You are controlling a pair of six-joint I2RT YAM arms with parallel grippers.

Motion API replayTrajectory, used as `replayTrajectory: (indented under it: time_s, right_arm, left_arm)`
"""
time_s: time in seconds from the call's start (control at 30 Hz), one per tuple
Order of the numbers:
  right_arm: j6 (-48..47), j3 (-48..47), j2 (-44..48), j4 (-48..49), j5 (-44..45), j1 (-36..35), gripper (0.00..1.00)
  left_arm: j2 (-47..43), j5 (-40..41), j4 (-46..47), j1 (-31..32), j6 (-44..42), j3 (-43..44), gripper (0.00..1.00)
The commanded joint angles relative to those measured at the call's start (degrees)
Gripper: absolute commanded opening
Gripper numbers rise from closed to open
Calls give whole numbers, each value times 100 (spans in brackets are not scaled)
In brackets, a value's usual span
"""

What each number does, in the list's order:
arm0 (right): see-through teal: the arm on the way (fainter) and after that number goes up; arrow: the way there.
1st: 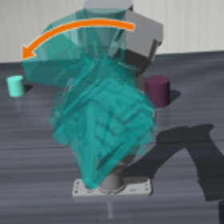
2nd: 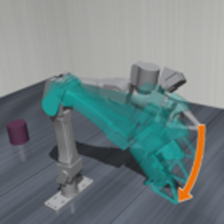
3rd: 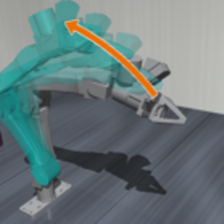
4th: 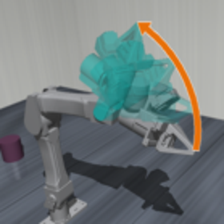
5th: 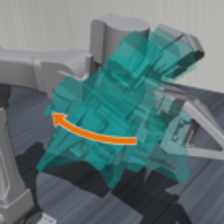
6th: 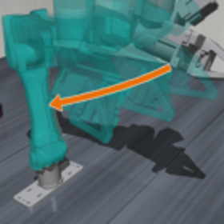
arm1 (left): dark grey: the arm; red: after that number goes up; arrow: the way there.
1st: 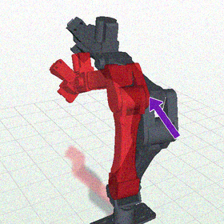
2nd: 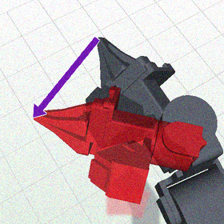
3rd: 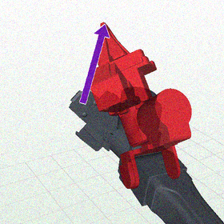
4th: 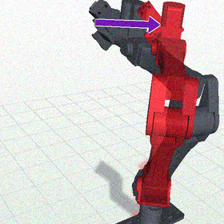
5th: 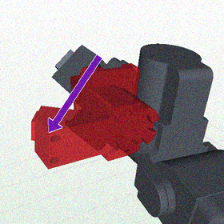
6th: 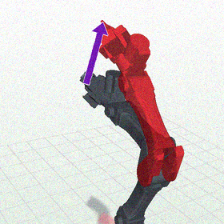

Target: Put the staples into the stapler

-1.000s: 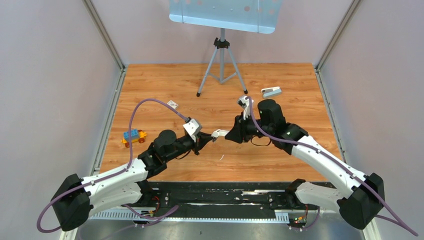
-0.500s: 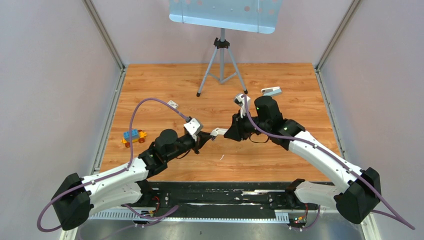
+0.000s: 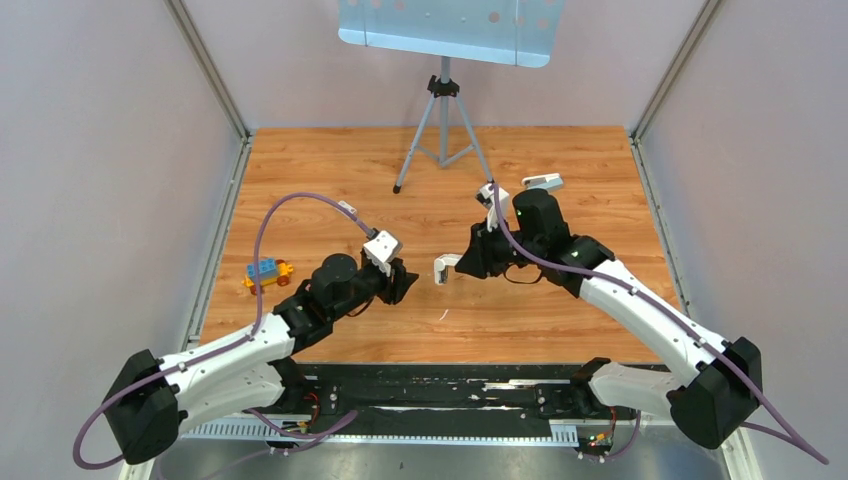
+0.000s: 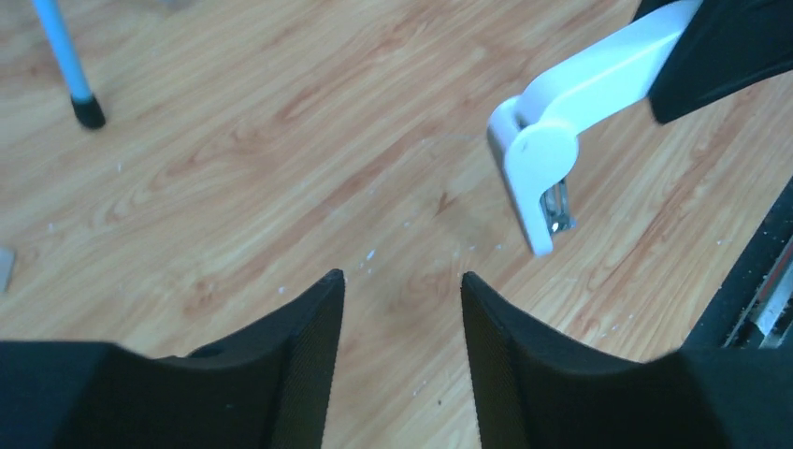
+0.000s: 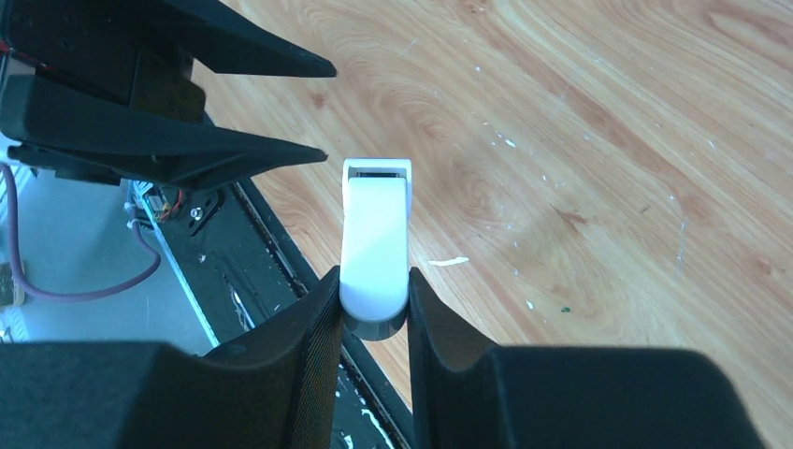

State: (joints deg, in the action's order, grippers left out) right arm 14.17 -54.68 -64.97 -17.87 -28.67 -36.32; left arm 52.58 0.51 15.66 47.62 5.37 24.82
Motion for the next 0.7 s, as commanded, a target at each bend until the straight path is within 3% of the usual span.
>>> replayTrajectory:
  time_s: [0.0, 0.3, 0.67]
  right_arm:
    - [291, 96, 145, -234, 279, 133, 14]
    - [770, -2, 205, -194, 191, 133, 14]
    - [1316, 9, 381, 24, -282, 128, 14]
  left_arm:
    - [-223, 224, -492, -51, 145, 99, 56]
    - [-14, -463, 398, -51, 344, -108, 82]
    - [896, -763, 1331, -29, 361, -25, 82]
